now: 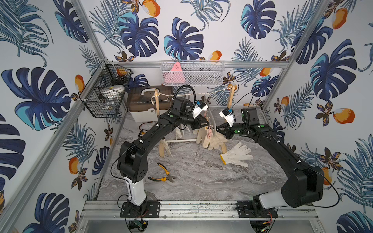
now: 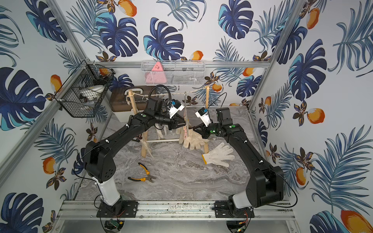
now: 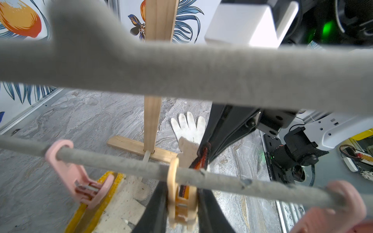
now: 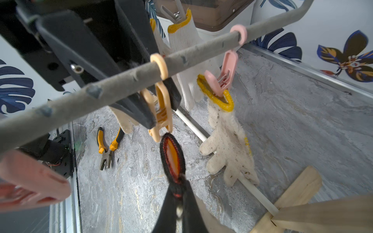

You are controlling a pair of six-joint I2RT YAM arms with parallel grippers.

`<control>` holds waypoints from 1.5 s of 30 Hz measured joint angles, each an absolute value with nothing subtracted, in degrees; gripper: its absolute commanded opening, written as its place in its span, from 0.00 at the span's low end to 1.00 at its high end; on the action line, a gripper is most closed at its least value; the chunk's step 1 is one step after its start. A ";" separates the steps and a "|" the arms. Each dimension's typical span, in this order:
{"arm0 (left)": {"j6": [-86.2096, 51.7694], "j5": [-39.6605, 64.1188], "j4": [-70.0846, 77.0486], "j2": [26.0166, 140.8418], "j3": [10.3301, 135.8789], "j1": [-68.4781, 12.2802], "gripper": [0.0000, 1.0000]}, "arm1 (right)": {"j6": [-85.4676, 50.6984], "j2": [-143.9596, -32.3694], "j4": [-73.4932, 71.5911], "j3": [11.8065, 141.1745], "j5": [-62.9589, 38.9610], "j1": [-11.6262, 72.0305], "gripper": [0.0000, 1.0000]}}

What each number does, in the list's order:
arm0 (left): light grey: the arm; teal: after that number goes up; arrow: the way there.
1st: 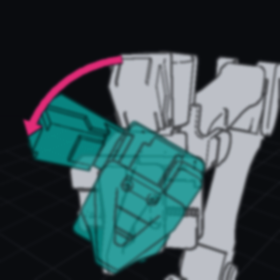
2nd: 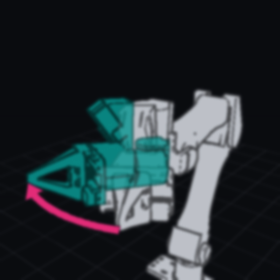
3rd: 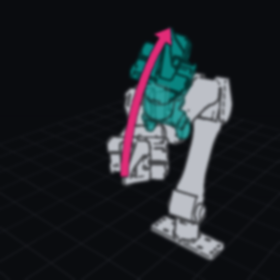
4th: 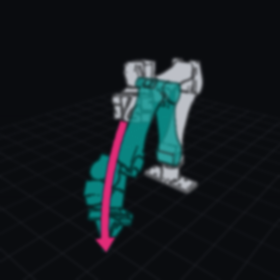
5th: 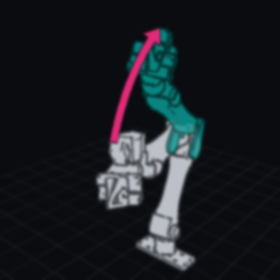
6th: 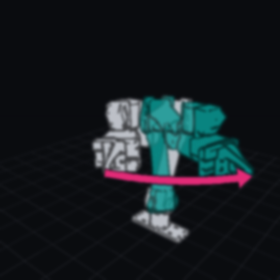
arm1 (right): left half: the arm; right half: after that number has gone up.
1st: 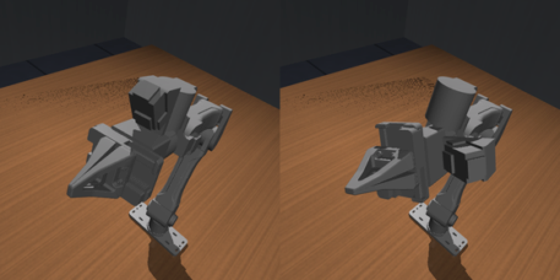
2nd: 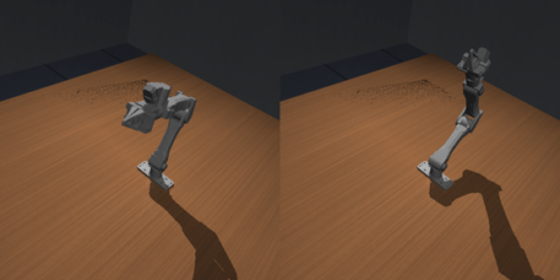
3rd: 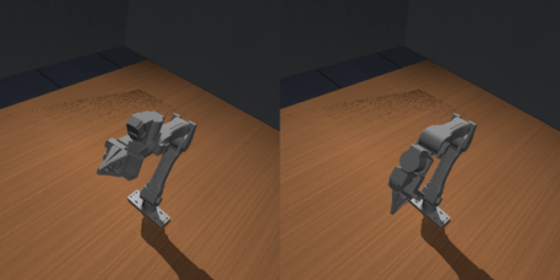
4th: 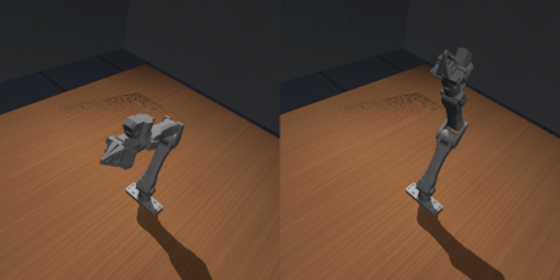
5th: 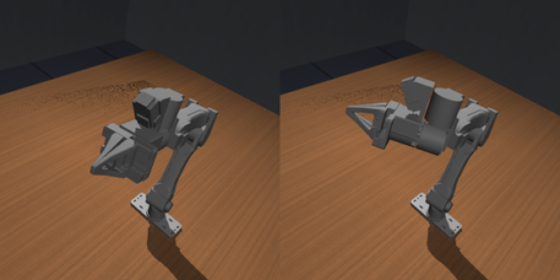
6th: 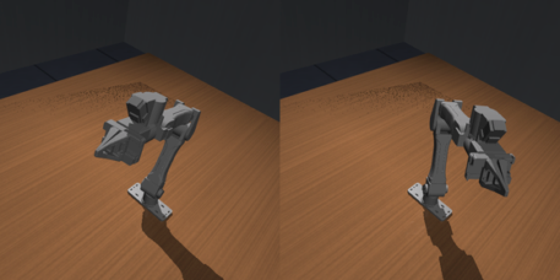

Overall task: Clip the gloves onto a hanger to dry
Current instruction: Open the clamp at the hanger, then clamp the glove onto the hanger.

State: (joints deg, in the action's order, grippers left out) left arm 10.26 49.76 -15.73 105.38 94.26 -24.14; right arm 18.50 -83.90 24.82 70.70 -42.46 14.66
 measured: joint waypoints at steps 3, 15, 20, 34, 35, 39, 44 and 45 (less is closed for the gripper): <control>9.78 50.37 -14.87 105.14 93.69 -24.01 0.18 | 18.50 -84.64 24.53 69.71 -44.14 15.33 0.00; 8.40 52.51 -13.39 104.38 92.23 -23.97 0.12 | 15.42 -85.73 15.25 66.85 -49.19 17.08 0.00; 8.29 52.66 -13.39 103.92 92.05 -23.97 0.11 | 14.11 -85.73 11.79 65.60 -50.15 17.26 0.00; 8.38 52.73 -14.20 103.33 91.44 -23.94 0.11 | 11.07 -85.30 7.29 65.58 -50.37 17.47 0.00; 8.69 52.71 -14.24 103.31 91.42 -23.94 0.11 | 10.81 -85.21 6.98 65.43 -50.39 17.47 0.00; 8.82 52.86 -14.66 103.28 91.42 -23.90 0.11 | 9.43 -84.09 4.56 63.29 -51.11 17.50 0.00; 8.80 53.34 -14.61 103.28 91.05 -23.86 0.12 | 8.29 -83.77 2.52 62.43 -51.29 17.50 0.00; 8.80 53.32 -14.61 103.28 91.05 -23.86 0.12 | 7.79 -83.70 1.74 62.02 -51.29 17.50 0.00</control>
State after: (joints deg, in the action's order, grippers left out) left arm 8.80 53.32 -14.61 103.28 91.05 -23.86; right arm 7.79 -83.70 1.74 62.02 -51.29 17.50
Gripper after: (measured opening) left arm 0.252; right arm 0.080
